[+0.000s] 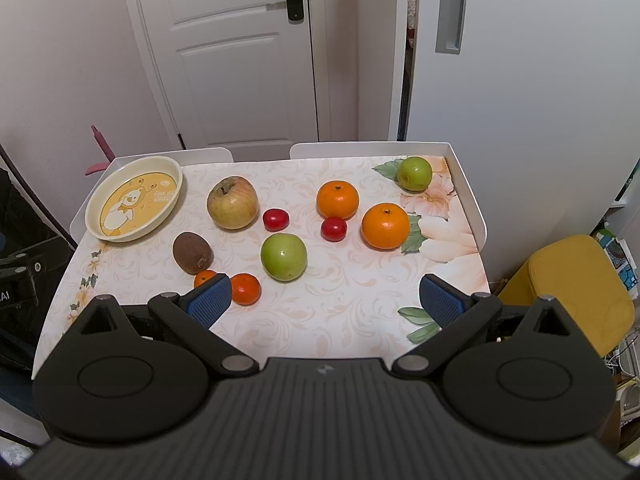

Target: Organize fruits

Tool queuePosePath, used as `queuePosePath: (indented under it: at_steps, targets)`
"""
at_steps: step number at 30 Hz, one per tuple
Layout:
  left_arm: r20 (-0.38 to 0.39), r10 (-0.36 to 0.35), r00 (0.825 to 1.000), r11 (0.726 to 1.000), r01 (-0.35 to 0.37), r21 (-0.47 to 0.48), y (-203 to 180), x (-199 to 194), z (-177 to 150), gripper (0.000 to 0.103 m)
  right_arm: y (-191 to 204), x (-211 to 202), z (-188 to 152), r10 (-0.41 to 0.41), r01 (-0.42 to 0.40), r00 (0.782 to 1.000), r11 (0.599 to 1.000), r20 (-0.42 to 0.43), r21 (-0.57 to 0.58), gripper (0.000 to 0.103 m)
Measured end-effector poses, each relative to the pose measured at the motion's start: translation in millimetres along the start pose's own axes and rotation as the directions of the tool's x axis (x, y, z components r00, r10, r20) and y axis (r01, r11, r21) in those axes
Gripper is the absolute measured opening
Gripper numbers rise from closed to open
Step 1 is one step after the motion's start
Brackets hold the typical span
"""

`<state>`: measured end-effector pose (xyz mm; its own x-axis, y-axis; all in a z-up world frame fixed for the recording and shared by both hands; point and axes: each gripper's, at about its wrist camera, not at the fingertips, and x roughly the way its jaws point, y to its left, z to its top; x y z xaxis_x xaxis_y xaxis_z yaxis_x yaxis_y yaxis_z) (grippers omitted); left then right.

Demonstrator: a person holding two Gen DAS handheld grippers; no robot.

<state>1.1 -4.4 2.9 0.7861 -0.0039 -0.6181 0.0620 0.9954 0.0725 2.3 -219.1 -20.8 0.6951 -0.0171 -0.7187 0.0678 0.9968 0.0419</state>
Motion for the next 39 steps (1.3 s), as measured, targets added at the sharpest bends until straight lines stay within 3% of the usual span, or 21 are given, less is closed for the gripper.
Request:
queuePosePath:
  at_steps: [13,22,32,39]
  targets:
    - [-0.025,-0.002,1.000,1.000,0.002,-0.005,-3,11,-1,0.103,-4,11,3,0.013,-0.013,1.000,1.000,-0.026,-0.003,0.103]
    - [-0.027,0.013,1.000,1.000,-0.013,0.000,-3,33,-3,0.103,-10,38,0,0.110,-0.113,0.993,0.992,-0.054,-0.063,0.103]
    - [-0.074,-0.106,0.992,0.993,0.109,0.034,7,99,-14,0.103,-2,99,-20,0.196,-0.210,0.973,0.972,-0.124,-0.106,0.103]
    - [-0.159,-0.201,0.967,0.964,0.224,0.141,9,156,-19,0.103,22,131,-38,0.181,-0.197,0.972,0.974,-0.148,-0.108,0.103]
